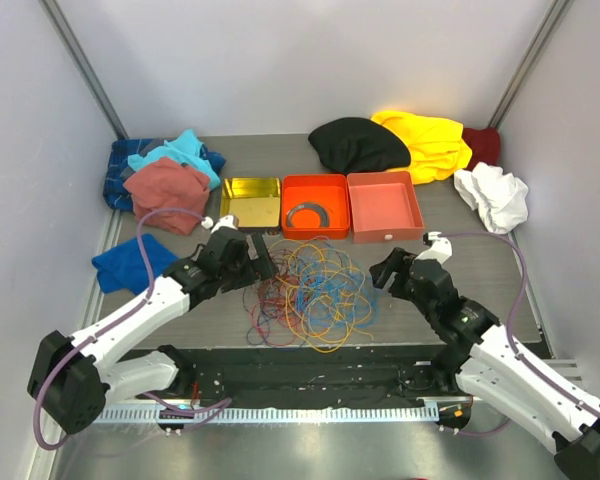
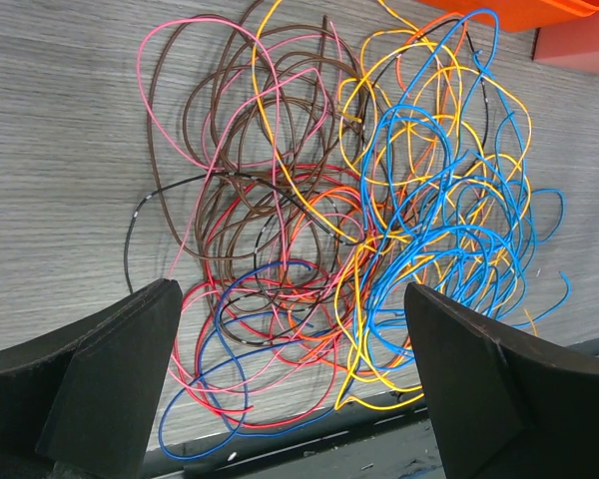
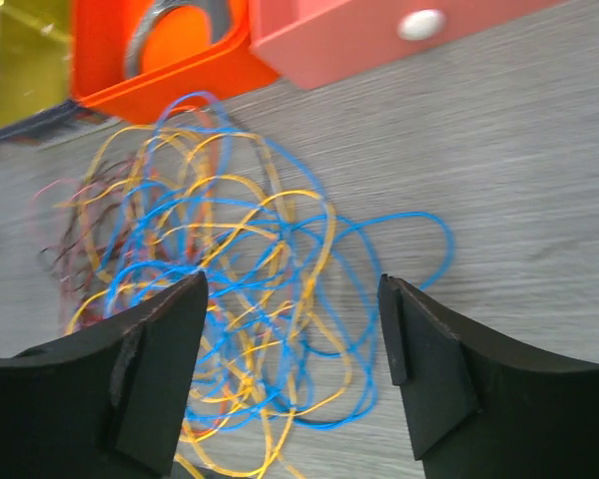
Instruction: Untangle the cables
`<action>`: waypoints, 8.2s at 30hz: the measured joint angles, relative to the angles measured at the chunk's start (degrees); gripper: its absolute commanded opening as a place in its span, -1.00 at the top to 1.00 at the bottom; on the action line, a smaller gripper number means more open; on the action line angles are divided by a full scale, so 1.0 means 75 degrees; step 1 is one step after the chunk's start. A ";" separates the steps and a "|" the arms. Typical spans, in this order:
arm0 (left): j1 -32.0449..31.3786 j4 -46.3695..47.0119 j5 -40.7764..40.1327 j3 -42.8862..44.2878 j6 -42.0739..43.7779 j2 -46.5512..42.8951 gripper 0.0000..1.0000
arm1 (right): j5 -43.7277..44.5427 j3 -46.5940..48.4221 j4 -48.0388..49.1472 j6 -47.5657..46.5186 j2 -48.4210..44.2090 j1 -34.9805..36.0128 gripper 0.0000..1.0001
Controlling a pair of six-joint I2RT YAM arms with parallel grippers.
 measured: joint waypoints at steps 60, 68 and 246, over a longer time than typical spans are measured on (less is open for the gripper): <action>-0.0149 0.1582 0.0627 0.0950 0.1113 -0.0641 -1.00 | -0.0769 0.8090 -0.1352 -0.2448 0.1396 0.0364 0.98; -0.2331 0.4415 0.0764 0.0729 0.2454 0.0093 -0.99 | -0.1107 0.8064 -0.1303 -0.2276 0.1746 0.0364 0.98; -0.3016 0.5103 -0.5383 1.1491 1.1395 0.4281 0.99 | 0.1367 0.0458 -0.0577 0.0291 -0.2124 0.1577 0.98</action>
